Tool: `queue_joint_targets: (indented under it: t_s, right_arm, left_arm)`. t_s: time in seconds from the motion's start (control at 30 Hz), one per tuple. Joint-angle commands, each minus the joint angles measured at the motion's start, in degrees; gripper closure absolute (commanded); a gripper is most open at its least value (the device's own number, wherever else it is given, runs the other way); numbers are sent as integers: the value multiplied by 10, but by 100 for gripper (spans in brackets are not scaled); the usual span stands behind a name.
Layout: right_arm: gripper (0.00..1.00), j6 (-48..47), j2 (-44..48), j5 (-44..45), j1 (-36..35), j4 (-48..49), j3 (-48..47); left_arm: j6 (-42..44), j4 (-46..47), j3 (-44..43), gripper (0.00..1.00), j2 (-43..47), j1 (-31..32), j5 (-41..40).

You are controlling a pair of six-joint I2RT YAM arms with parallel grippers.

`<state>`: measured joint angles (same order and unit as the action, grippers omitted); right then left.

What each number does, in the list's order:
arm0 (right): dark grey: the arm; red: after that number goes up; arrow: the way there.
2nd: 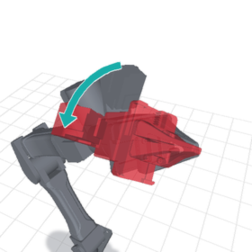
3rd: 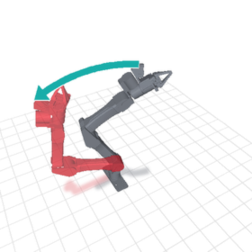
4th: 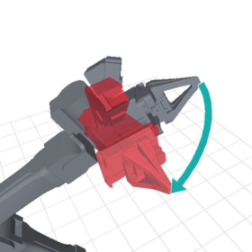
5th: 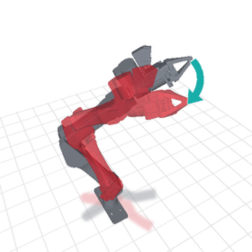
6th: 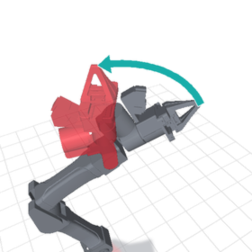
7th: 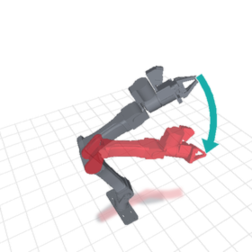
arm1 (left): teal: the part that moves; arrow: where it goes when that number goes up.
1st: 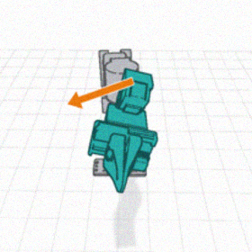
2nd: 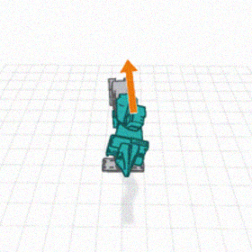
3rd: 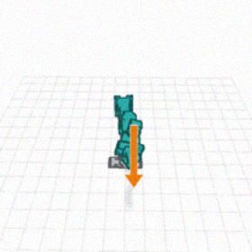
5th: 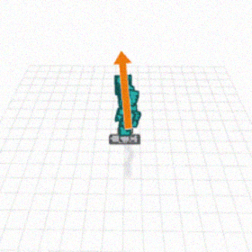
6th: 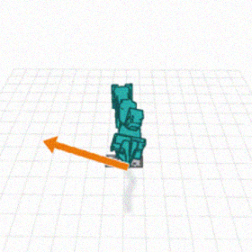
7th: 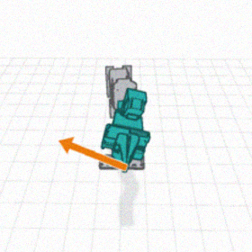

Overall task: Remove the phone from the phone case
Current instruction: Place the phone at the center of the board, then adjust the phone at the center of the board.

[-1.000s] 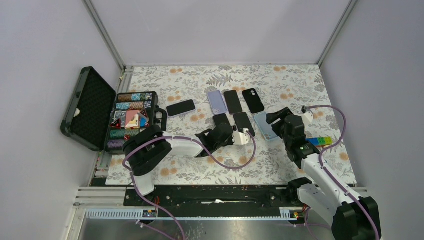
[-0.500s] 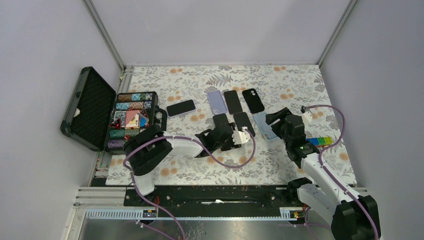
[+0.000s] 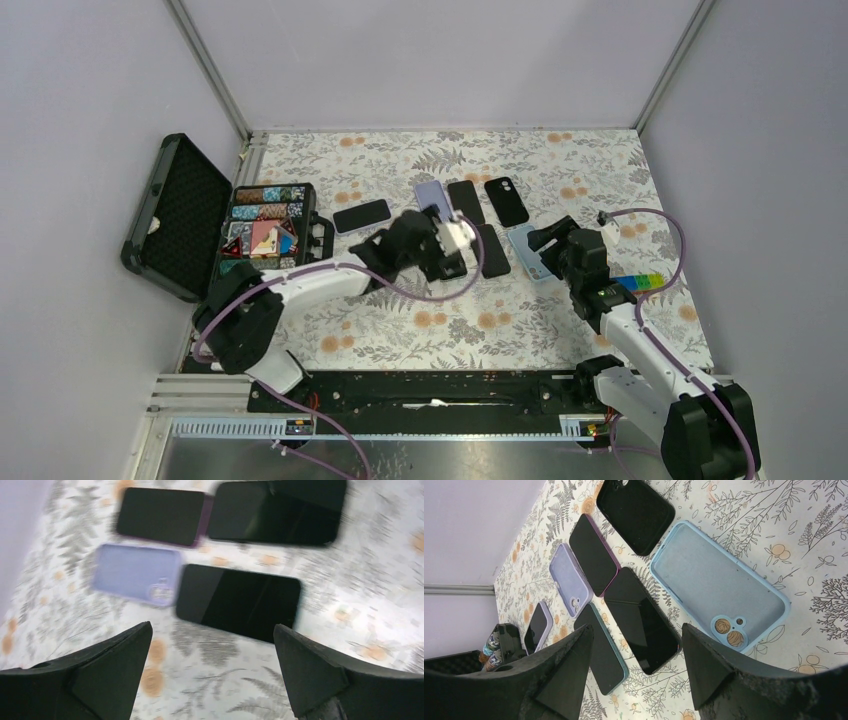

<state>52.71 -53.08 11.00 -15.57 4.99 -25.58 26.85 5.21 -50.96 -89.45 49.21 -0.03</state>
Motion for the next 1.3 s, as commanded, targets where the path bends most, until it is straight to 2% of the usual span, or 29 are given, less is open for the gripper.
queue_joint_targets:
  t_s: [0.0,0.17,0.27,0.33,0.4,0.5,0.63,0.87,1.27]
  right_arm:
    - [28,-3,1,-3,6,0,-10]
    - [28,1,2,-7,9,0,-8]
    - [28,2,5,-6,10,1,-7]
    - [28,4,5,-8,12,10,-4]
    - [28,9,3,-9,14,12,-5]
    - [28,11,-1,-12,16,15,-8]
    - [29,12,-7,-13,20,15,-14]
    - [29,12,-12,-18,36,14,-18]
    - [30,8,21,-25,70,6,-5]
  left_arm:
    - [-61,37,-55,1,33,-89,9]
    - [-190,66,-118,1,-8,-202,-39]
    - [-309,47,-172,4,-55,-271,-63]
    - [-391,-4,-228,14,-101,-326,-54]
    - [-461,-57,-279,35,-151,-366,-40]
    - [-529,-101,-329,56,-214,-404,-28]
    - [-582,-122,-339,66,-251,-427,-62]
    - [-610,-224,-416,66,-330,-451,-69]
    - [-669,-328,-440,63,-361,-465,-55]
